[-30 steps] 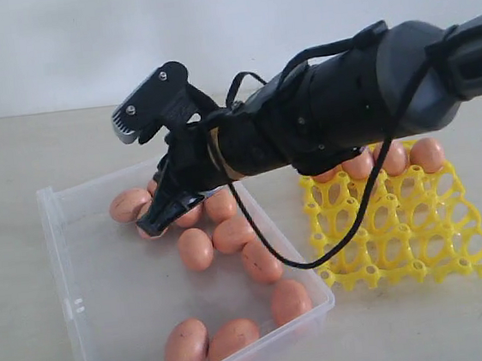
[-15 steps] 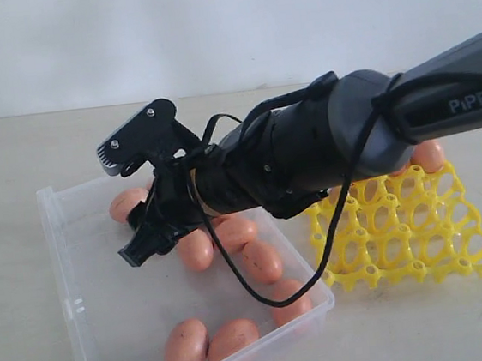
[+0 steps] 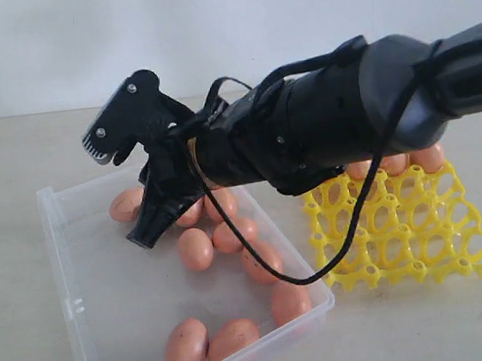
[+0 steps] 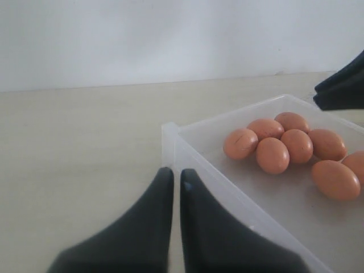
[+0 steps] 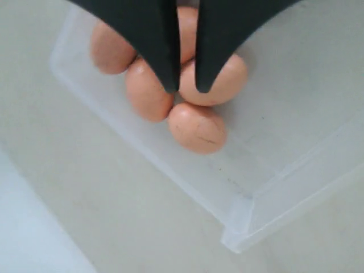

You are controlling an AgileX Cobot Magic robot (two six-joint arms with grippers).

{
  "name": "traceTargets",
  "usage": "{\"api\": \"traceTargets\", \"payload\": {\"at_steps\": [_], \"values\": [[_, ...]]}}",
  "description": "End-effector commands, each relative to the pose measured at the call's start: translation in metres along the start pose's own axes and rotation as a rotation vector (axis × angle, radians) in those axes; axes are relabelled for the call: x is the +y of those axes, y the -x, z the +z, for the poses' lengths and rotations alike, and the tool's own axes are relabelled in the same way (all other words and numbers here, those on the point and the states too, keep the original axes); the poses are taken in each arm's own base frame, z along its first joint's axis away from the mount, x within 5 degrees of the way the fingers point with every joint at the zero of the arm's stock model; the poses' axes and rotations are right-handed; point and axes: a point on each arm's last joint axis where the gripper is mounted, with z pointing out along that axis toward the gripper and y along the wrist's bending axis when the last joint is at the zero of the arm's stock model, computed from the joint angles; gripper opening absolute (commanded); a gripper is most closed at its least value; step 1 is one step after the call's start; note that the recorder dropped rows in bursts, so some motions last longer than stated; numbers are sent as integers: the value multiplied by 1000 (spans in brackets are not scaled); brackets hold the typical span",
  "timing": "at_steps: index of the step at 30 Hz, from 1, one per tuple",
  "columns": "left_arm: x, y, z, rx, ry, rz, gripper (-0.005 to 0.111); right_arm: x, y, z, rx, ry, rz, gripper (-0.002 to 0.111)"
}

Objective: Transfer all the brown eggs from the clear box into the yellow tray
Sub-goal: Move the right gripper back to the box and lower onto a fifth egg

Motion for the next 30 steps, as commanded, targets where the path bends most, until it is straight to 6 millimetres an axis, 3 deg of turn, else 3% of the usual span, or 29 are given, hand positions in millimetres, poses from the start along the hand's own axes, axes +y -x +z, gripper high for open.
{"api": "traceTargets", "payload": {"at_steps": [1, 3, 6, 7, 8, 10, 13, 14, 15, 16, 18, 21, 23, 25, 26, 30], "values": [[0, -1, 0, -5, -4, 3, 4, -27, 11, -20, 42, -229, -420, 0], [0, -1, 0, -5, -4, 3, 4, -51, 6, -31, 190, -478, -514, 0], [0, -1, 0, -5, -4, 3, 4, -85, -11, -60, 538, -871, -522, 0], [0, -1, 0, -5, -4, 3, 4, -95, -21, -74, 696, -971, -501, 0], [0, -1, 0, -5, -4, 3, 4, -102, -33, -78, 810, -952, -486, 0], [0, -1, 0, -5, -4, 3, 4, -110, -60, -96, 1032, -730, -306, 0], [0, 0, 0, -7, -3, 3, 4, -100, -75, -114, 1091, -398, 149, 0], [0, -1, 0, -5, -3, 3, 4, -88, -68, -122, 1049, -174, 266, 0], [0, -1, 0, -5, -3, 3, 4, -80, -60, -126, 1003, -57, 284, 0], [0, -1, 0, -5, -3, 3, 4, -64, -45, -131, 895, 166, 302, 0], [0, -1, 0, -5, -3, 3, 4, -58, -24, -118, 633, 235, 410, 0], [0, -1, 0, -5, -3, 3, 4, -59, -26, -87, 599, 235, 482, 4], [0, -1, 0, -5, -3, 3, 4, -59, -27, -60, 627, 252, 497, 23], [0, -1, 0, -5, -3, 3, 4, -55, -17, -32, 626, 273, 481, 48], [0, -1, 0, -5, -3, 3, 4, -51, -9, -21, 627, 279, 491, 54], [0, -1, 0, -5, -3, 3, 4, -31, 12, 16, 617, 295, 497, 52]]}}
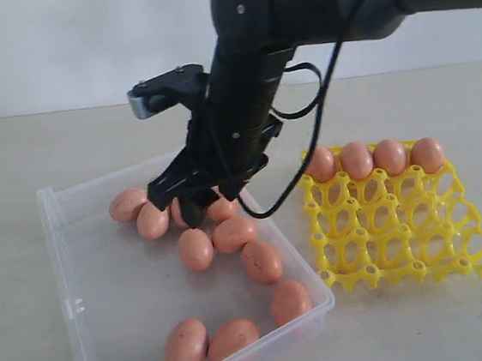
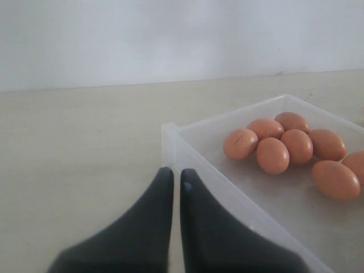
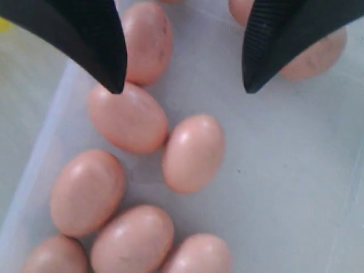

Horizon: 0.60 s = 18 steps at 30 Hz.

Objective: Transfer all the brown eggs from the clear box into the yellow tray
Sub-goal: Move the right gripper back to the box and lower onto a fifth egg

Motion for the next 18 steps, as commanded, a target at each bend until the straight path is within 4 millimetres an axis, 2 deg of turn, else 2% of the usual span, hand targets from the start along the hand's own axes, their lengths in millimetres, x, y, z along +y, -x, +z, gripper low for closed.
{"api": "traceTargets", "payload": {"at_steps": [1, 7, 18], "values": [[0, -1, 0, -5, -3, 3, 4, 19, 19, 22, 7, 20, -9, 52], [0, -1, 0, -5, -3, 3, 4, 21, 19, 58, 81, 16, 16, 52], [0, -1, 0, -5, -3, 3, 4, 15, 22, 80, 37, -9, 46, 52]]}}
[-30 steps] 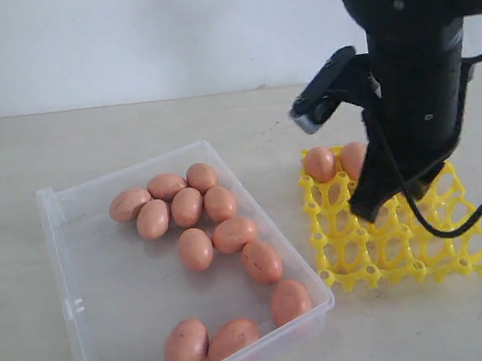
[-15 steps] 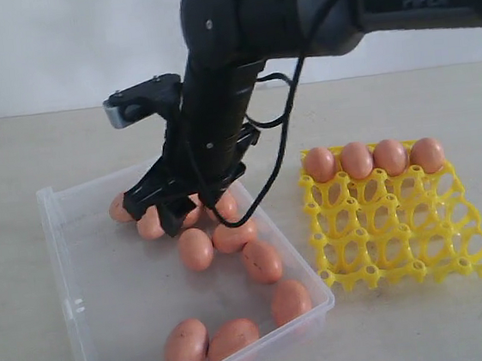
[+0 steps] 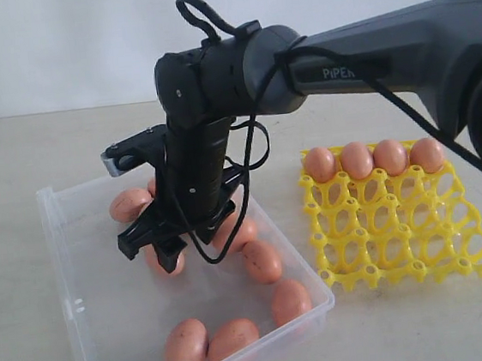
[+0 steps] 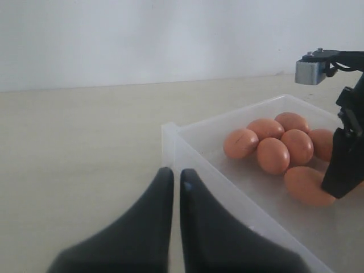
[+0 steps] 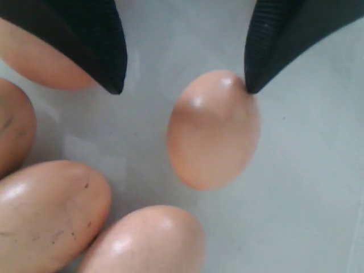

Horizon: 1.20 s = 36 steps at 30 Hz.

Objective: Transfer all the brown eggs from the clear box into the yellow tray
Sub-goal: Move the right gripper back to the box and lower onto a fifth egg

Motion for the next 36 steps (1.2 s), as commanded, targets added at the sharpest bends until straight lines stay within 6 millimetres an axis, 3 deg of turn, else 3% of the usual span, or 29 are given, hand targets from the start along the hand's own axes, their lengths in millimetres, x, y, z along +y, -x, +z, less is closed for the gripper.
{"api": "traceTargets", "payload": {"at_steps": [1, 7, 13, 21, 27, 36], "values": [[0, -1, 0, -5, -3, 3, 4, -2, 7, 4, -65, -11, 15, 52], [0, -1, 0, -5, -3, 3, 4, -2, 11, 4, -112, -7, 18, 52], [0, -1, 0, -5, -3, 3, 4, -2, 17, 3, -169, -26, -144, 52], [0, -1, 0, -5, -3, 3, 4, -3, 19, 3, -200, -36, -166, 52], [0, -1, 0, -5, -3, 3, 4, -2, 15, 3, -145, -58, -563, 52], [0, -1, 0, -5, -3, 3, 4, -2, 12, 4, -108, -52, -696, 52]]}}
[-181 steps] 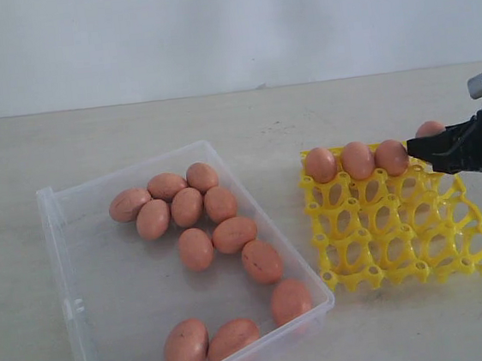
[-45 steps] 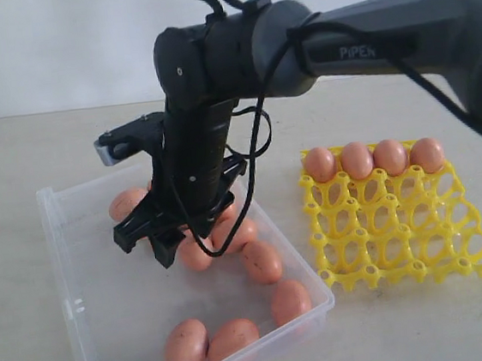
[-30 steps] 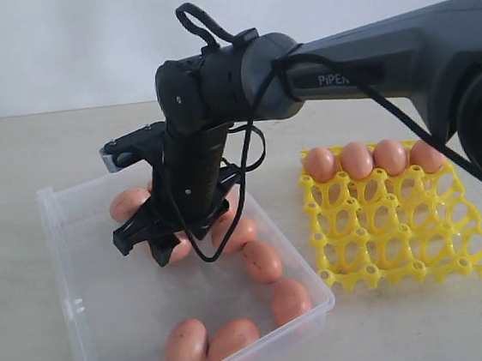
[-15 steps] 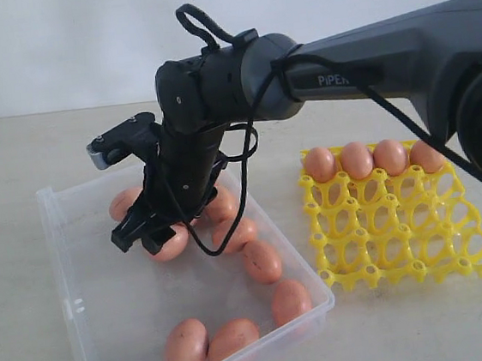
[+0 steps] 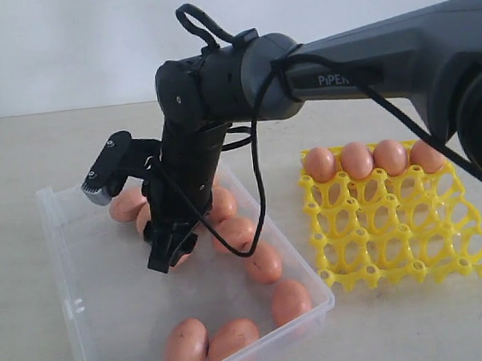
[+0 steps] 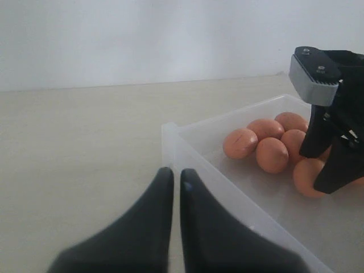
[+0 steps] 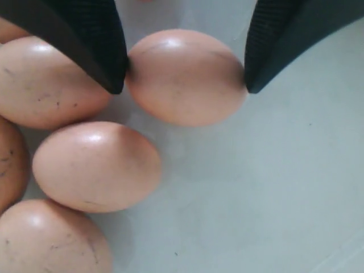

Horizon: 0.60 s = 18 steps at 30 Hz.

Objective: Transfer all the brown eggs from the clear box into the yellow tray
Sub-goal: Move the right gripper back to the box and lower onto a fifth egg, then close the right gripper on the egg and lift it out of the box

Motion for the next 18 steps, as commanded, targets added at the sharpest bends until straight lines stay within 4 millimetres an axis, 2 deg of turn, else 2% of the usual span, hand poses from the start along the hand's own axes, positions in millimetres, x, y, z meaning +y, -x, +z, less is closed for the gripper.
{"api": "traceTargets", "payload": {"at_steps": [1, 7, 10, 12, 15, 18], "values": [[0, -1, 0, -5, -3, 3, 4, -2, 2, -2, -13, -17, -133, 52], [0, -1, 0, -5, -3, 3, 4, 1, 0, -2, 13, 21, -179, 52], [0, -1, 0, -5, -3, 3, 4, 3, 1, -13, 16, 20, -53, 52], [0, -1, 0, -5, -3, 3, 4, 4, 3, -27, 3, 11, -27, 52], [0, -1, 0, -5, -3, 3, 4, 7, 4, -45, 16, 16, -74, 52], [0, -1, 0, -5, -3, 3, 4, 11, 0, -45, 52, 61, -212, 52]]}}
